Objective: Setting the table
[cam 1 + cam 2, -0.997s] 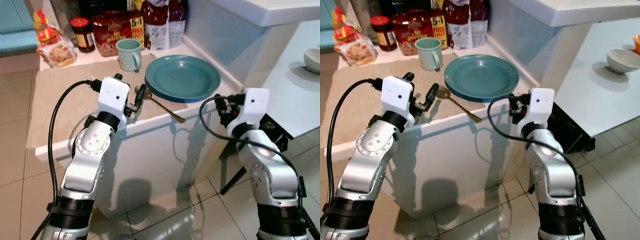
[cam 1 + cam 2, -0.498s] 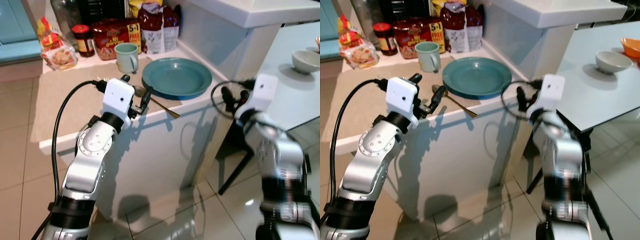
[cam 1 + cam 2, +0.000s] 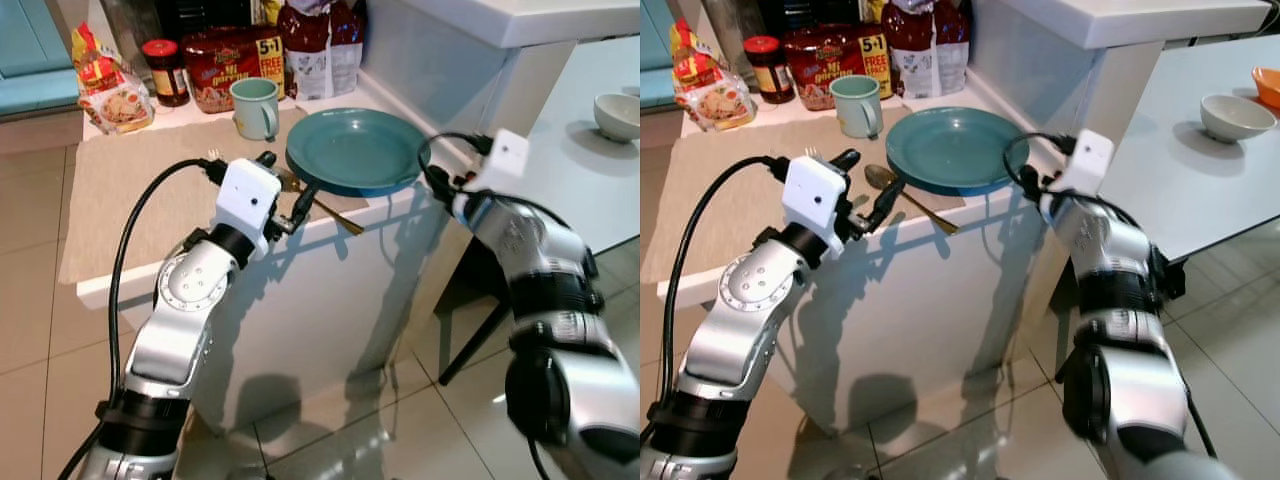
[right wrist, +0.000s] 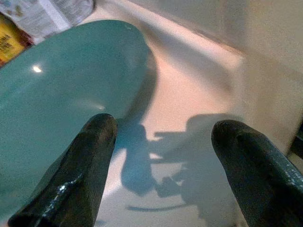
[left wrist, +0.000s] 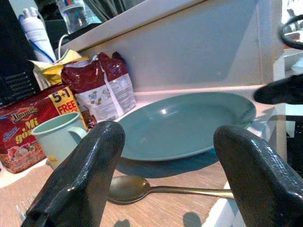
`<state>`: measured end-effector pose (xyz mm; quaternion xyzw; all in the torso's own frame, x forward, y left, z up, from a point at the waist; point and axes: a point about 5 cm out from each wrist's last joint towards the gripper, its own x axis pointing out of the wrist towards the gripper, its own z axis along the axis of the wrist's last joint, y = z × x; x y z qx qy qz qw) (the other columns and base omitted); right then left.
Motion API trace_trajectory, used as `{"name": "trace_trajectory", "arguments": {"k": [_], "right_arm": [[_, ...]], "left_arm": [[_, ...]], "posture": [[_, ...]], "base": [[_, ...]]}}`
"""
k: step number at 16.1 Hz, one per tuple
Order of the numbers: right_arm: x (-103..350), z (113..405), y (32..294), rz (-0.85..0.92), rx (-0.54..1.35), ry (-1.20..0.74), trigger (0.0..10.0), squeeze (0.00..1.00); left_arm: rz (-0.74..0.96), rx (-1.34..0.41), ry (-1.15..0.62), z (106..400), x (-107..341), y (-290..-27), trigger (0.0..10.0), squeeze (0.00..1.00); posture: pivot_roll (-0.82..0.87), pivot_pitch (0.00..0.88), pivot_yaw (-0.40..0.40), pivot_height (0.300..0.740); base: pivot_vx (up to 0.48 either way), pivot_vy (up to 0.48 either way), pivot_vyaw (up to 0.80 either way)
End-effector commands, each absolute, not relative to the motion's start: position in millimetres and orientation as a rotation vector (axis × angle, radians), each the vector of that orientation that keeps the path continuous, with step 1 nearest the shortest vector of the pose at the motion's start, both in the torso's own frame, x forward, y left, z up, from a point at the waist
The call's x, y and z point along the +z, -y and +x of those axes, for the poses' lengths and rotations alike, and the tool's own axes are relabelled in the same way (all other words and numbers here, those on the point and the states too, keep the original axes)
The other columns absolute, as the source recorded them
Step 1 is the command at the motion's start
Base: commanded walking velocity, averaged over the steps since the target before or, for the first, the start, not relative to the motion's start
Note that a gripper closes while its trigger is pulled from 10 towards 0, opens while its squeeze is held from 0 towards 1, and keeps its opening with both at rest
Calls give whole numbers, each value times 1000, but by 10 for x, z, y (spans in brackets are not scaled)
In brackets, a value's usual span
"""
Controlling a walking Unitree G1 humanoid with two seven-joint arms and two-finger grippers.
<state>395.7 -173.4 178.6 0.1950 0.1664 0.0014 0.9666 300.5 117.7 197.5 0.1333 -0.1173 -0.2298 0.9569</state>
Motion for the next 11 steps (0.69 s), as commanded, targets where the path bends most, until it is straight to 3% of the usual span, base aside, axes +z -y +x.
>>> {"name": "trace_trajectory", "arguments": {"k": [1, 11], "right_arm": [[1839, 4005, 1774, 418, 3, -318, 10000, 0], [1903, 4144, 1555, 583, 82, -337, 10000, 0]], "left_arm": [[284, -501, 266, 2991, 2053, -1121, 10000, 0], [305, -540, 261, 2965, 2078, -1102, 10000, 0]], "posture": [[142, 0, -17, 740], [185, 9, -29, 740]], "base": [[0, 0, 0], [0, 0, 0]]}}
